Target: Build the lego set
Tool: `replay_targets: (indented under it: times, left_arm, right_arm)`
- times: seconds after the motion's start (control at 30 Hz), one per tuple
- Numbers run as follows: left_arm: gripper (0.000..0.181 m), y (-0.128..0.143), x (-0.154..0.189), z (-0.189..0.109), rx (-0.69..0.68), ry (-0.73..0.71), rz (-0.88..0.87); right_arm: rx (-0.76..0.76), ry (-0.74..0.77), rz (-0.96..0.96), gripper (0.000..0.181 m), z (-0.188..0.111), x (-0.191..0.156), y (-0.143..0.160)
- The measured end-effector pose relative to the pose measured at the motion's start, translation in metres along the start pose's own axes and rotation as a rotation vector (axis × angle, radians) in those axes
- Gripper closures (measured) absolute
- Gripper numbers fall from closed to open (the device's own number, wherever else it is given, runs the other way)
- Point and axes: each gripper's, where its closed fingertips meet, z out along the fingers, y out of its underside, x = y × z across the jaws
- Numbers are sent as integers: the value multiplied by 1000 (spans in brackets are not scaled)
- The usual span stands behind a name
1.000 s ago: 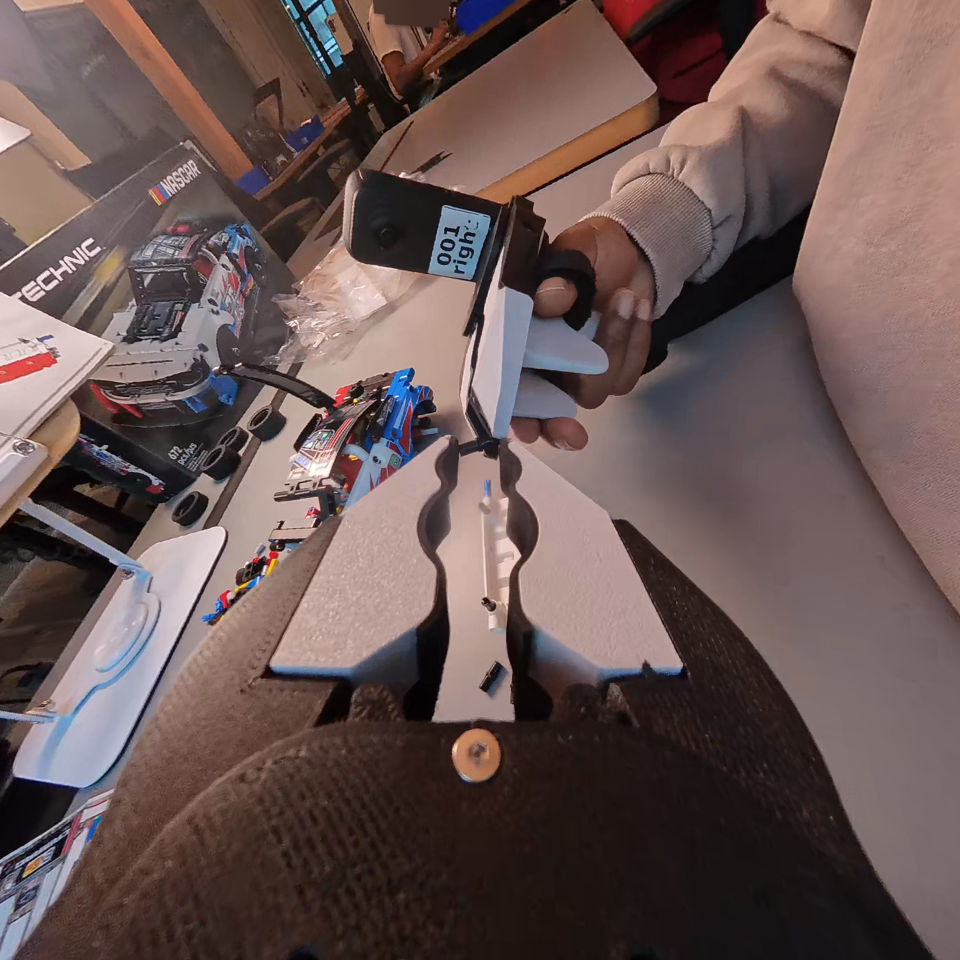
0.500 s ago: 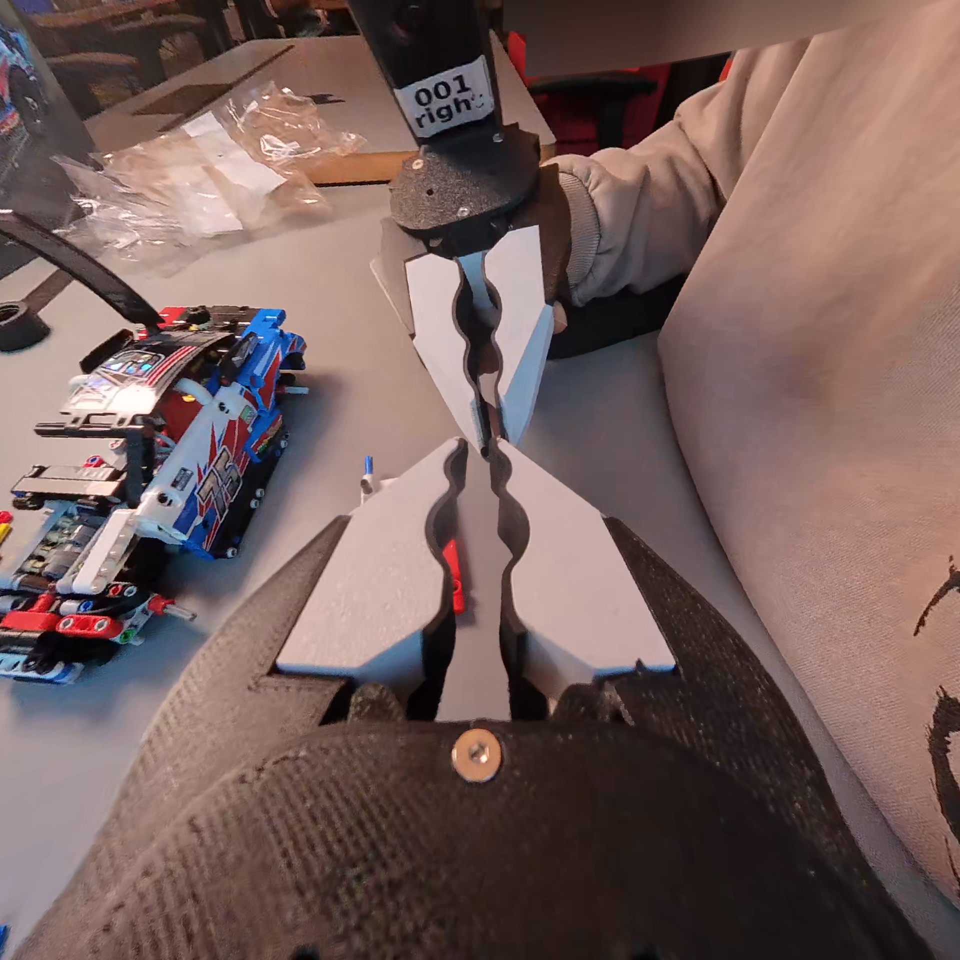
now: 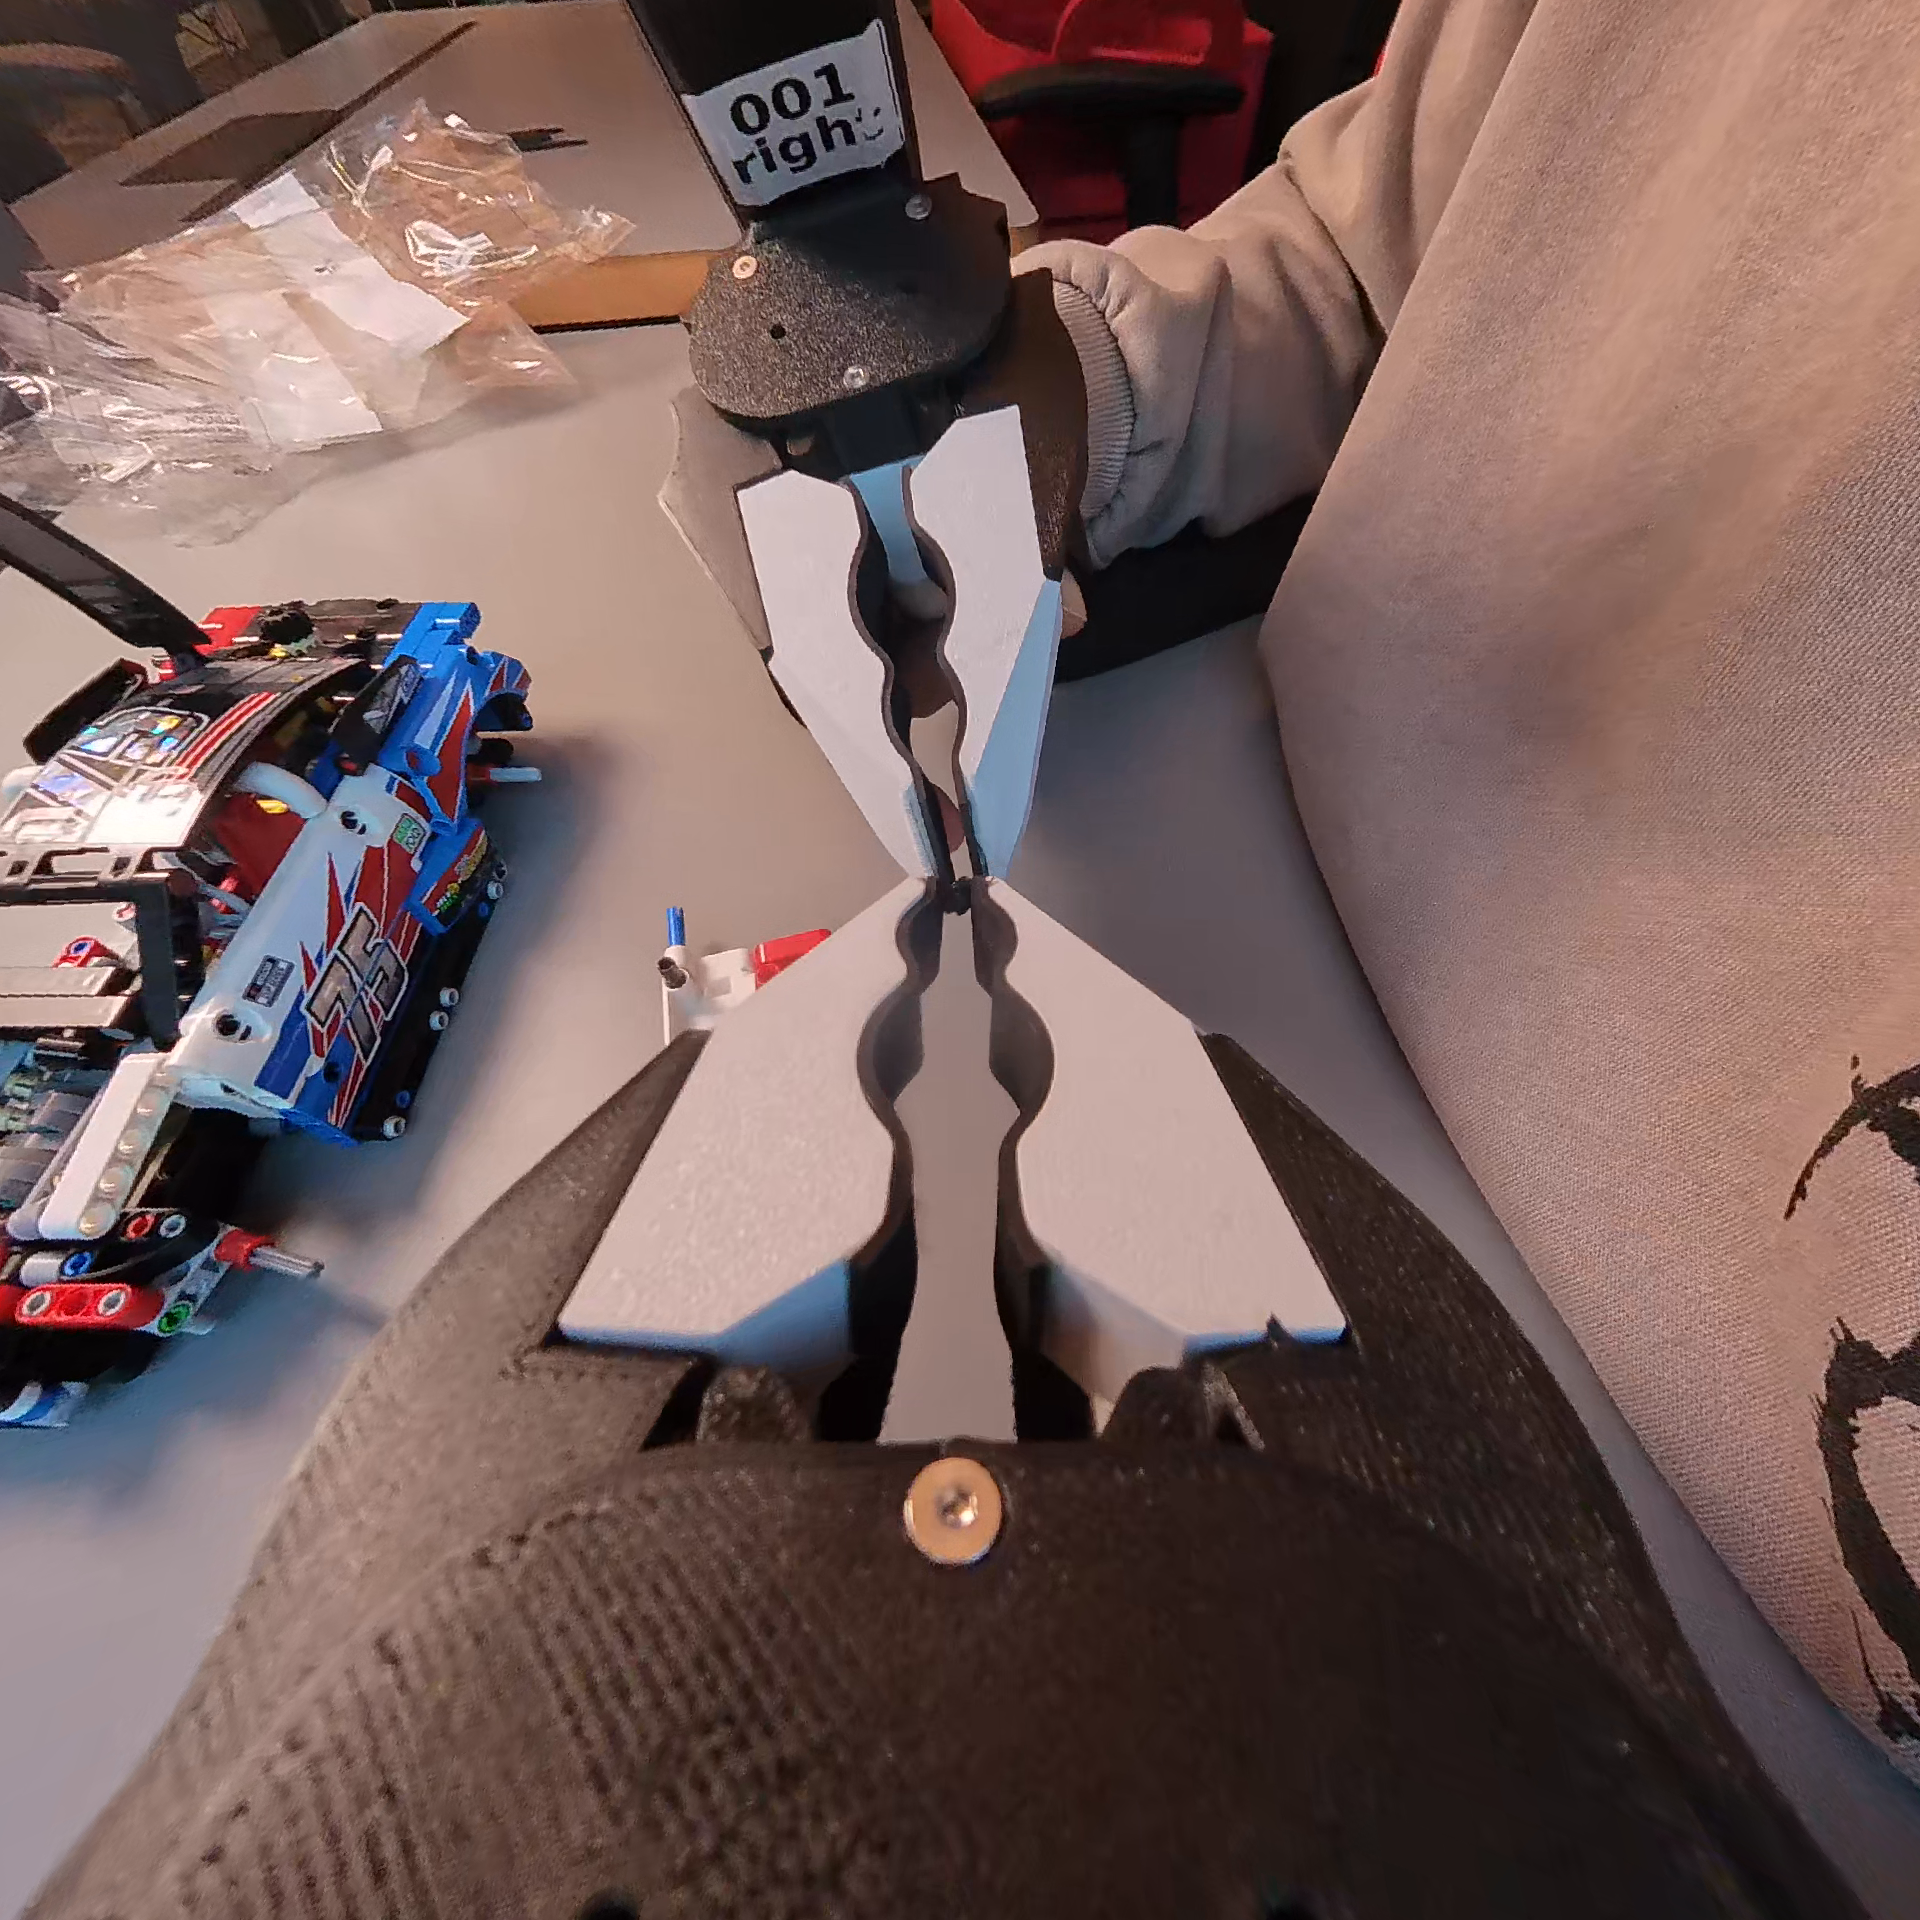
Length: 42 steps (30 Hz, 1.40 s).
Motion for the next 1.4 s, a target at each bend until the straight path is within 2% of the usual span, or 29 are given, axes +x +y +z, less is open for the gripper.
replay_targets:
  times: [0.07, 0.2, 0.3, 0.47, 0.77, 0.8, 0.87, 0.93, 1.03, 1.1, 1.17, 1.2, 1.3, 1.4]
  left_arm:
    - [178, -6, -5, -3, 41, -21, -19]
    - [179, -30, -22, -15, 250, -78, -141]
    - [179, -39, -29, -18, 347, -80, -233]
    - [179, -46, -29, -19, 412, -37, -314]
    - [179, -46, -29, -16, 413, -36, -334]
    - [175, -45, -32, -16, 400, -62, -328]
    - [148, -30, -43, -13, 291, -130, -310]
    - [125, 2, -51, -5, 77, -188, -297]
    - [108, 48, -52, 11, -209, -213, -259]
    - [104, 65, -52, 19, -342, -210, -212]
    - [105, 72, -54, 27, -417, -198, -180]
    - [111, 76, -55, 29, -457, -185, -170]
    - [131, 75, -52, 34, -454, -112, -145]
    - [131, 73, -51, 34, -396, -88, -101]
  right_arm:
    - [48, 9, 10, 180, -4, 3, -7]
    - [279, 57, 63, 180, -21, 15, -41]
    - [359, 117, 32, 180, -27, 20, -52]
    - [382, 145, -25, 179, -30, 18, -57]
    - [327, 159, -79, 180, -30, 18, -53]
    - [312, 165, -88, 180, -32, 20, -52]
    - [284, 211, -110, 180, -45, 32, -50]
    - [201, 234, -99, 180, -62, 47, -35]
    - [29, 252, -62, 180, -76, 66, 8]
    - [-22, 268, -32, 179, -77, 74, 28]
    - [-40, 248, -14, 180, -72, 73, 34]
    - [-45, 250, -26, 180, -70, 72, 34]
    - [-37, 229, -36, 180, -64, 65, 32]
    - [-36, 208, -37, 180, -60, 60, 33]
